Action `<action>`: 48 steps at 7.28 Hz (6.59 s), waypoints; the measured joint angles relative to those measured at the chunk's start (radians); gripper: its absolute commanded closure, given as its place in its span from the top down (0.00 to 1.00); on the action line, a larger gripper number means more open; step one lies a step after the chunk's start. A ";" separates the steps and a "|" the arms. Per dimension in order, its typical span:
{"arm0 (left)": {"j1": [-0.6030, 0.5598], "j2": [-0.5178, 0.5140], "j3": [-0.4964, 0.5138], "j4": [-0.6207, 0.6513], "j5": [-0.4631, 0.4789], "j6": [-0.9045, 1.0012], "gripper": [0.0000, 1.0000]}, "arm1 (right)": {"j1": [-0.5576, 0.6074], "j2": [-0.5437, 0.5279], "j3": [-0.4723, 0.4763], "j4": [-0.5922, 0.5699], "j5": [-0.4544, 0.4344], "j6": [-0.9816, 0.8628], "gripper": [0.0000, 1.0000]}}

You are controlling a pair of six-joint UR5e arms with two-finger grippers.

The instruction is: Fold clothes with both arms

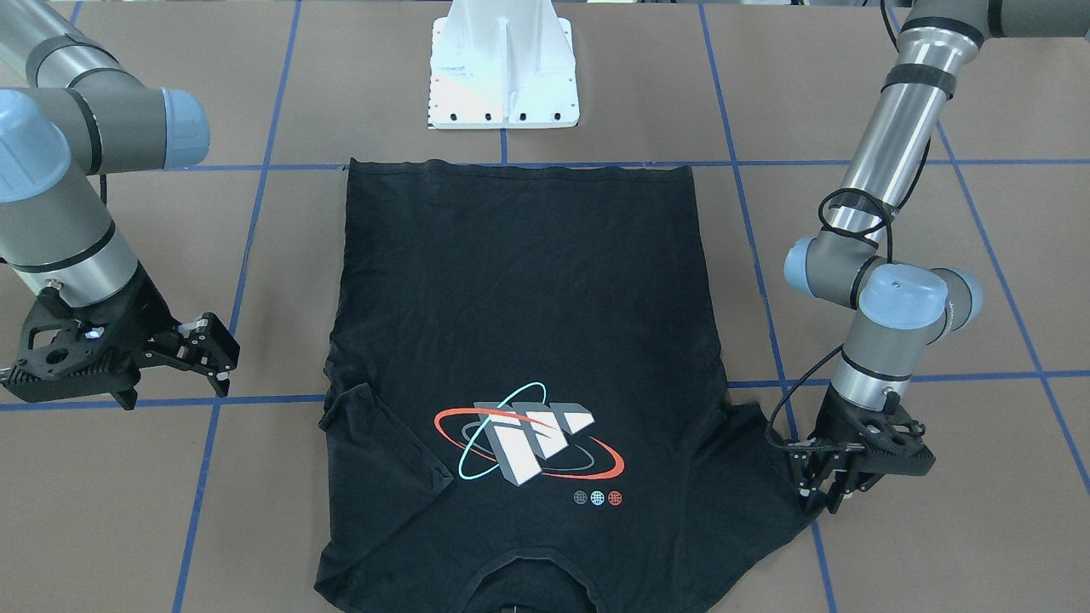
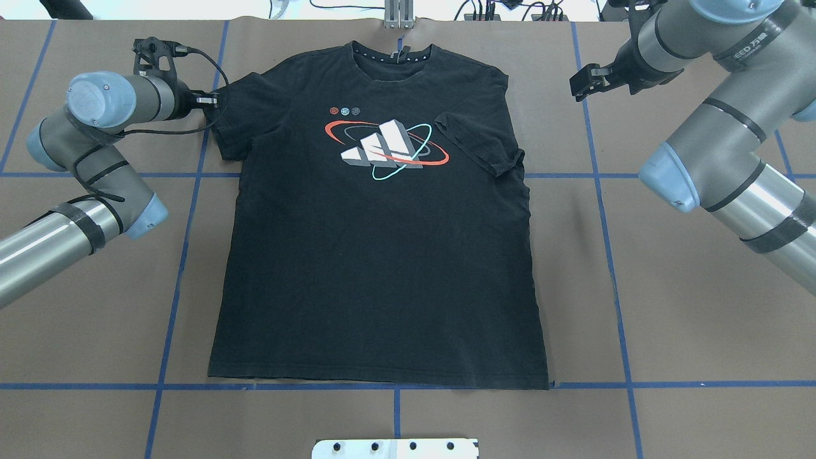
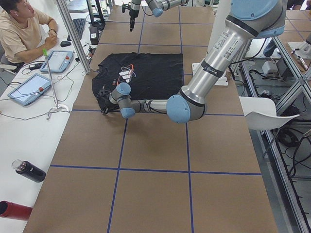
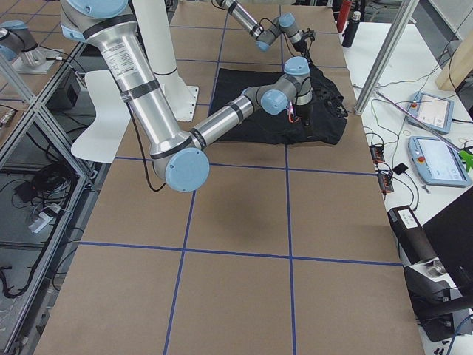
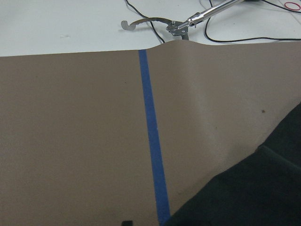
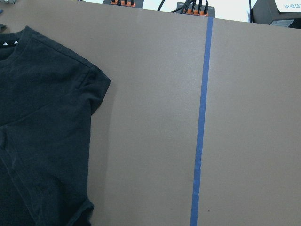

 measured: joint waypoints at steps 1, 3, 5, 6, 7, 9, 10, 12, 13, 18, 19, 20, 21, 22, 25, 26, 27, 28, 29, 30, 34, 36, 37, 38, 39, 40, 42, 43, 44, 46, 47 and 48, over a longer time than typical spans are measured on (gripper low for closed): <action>-0.001 0.002 -0.002 -0.004 0.000 0.002 0.00 | 0.000 0.002 0.000 0.000 0.000 0.000 1.00; -0.004 0.014 -0.028 -0.014 -0.001 0.007 0.00 | -0.001 0.003 0.000 0.000 0.001 0.004 1.00; -0.005 0.028 -0.126 0.027 -0.004 0.005 0.00 | -0.002 0.004 0.003 0.001 0.000 0.010 1.00; -0.004 0.026 -0.189 0.107 -0.004 0.000 0.00 | -0.003 0.005 0.004 0.001 -0.001 0.012 1.00; -0.002 0.019 -0.263 0.224 -0.002 -0.004 0.00 | -0.005 0.005 0.004 0.001 -0.001 0.013 1.00; 0.020 -0.040 -0.357 0.460 0.018 -0.076 0.00 | -0.006 0.004 0.004 0.001 -0.002 0.015 1.00; 0.054 -0.090 -0.364 0.551 0.050 -0.127 0.00 | -0.006 0.004 0.004 0.001 -0.002 0.016 1.00; 0.109 -0.189 -0.308 0.635 0.100 -0.213 0.00 | -0.006 0.004 0.001 0.001 -0.002 0.016 1.00; 0.127 -0.235 -0.257 0.646 0.121 -0.240 0.00 | -0.007 0.004 0.000 0.000 -0.003 0.016 1.00; 0.142 -0.353 -0.074 0.648 0.180 -0.272 0.99 | -0.012 0.004 -0.009 0.000 -0.002 0.013 1.00; 0.141 -0.352 -0.073 0.645 0.182 -0.244 1.00 | -0.014 0.005 -0.010 0.000 -0.002 0.013 1.00; 0.138 -0.343 -0.087 0.635 0.181 -0.185 1.00 | -0.015 0.006 -0.010 0.000 -0.003 0.014 1.00; 0.134 -0.317 -0.126 0.613 0.177 -0.139 1.00 | -0.015 0.006 -0.008 0.001 -0.003 0.018 1.00; 0.130 -0.266 -0.205 0.595 0.156 -0.103 1.00 | -0.017 0.007 0.002 0.001 -0.002 0.029 1.00; 0.127 -0.001 -0.595 0.586 0.037 -0.006 1.00 | -0.068 -0.013 0.100 -0.011 -0.008 0.144 1.00; 0.129 0.083 -0.717 0.587 0.012 0.000 1.00 | -0.110 -0.053 0.166 -0.014 -0.025 0.201 1.00; 0.134 0.167 -0.834 0.587 -0.025 0.003 1.00 | -0.171 -0.128 0.265 -0.019 -0.062 0.264 1.00; 0.141 0.240 -0.931 0.587 -0.072 0.000 1.00 | -0.241 -0.207 0.365 -0.030 -0.107 0.332 1.00; 0.160 0.326 -1.021 0.586 -0.112 -0.006 1.00 | -0.329 -0.282 0.455 -0.042 -0.167 0.408 1.00; 0.193 0.423 -1.102 0.583 -0.127 -0.016 1.00 | -0.423 -0.348 0.528 -0.047 -0.234 0.481 1.00; 0.497 0.660 -1.232 0.581 0.043 -0.269 1.00 | -0.713 -0.520 0.691 -0.051 -0.416 0.680 1.00; 0.615 0.694 -1.223 0.586 0.100 -0.415 0.92 | -0.748 -0.530 0.701 -0.051 -0.445 0.701 1.00; 0.642 0.699 -1.212 0.587 0.108 -0.459 0.76 | -0.752 -0.531 0.702 -0.051 -0.450 0.704 1.00; 0.655 0.700 -1.198 0.588 0.112 -0.489 0.64 | -0.754 -0.531 0.702 -0.051 -0.455 0.704 1.00; 0.663 0.700 -1.189 0.588 0.113 -0.508 0.58 | -0.756 -0.531 0.702 -0.051 -0.458 0.705 1.00; 0.668 0.700 -1.181 0.588 0.113 -0.517 0.53 | -0.758 -0.531 0.701 -0.051 -0.461 0.705 1.00; 0.680 0.698 -1.176 0.587 0.112 -0.527 0.49 | -0.764 -0.531 0.701 -0.051 -0.465 0.705 1.00; 0.691 0.696 -1.176 0.587 0.112 -0.534 0.48 | -0.765 -0.531 0.701 -0.051 -0.465 0.705 1.00; 0.701 0.694 -1.175 0.587 0.112 -0.541 0.48 | -0.765 -0.531 0.701 -0.051 -0.466 0.705 1.00; 0.710 0.694 -1.174 0.587 0.112 -0.545 0.43 | -0.766 -0.531 0.701 -0.051 -0.466 0.705 1.00; 0.711 0.695 -1.174 0.587 0.112 -0.545 0.38 | -0.767 -0.531 0.701 -0.051 -0.466 0.705 1.00; 0.711 0.696 -1.173 0.588 0.112 -0.545 0.34 | -0.767 -0.531 0.701 -0.051 -0.466 0.705 1.00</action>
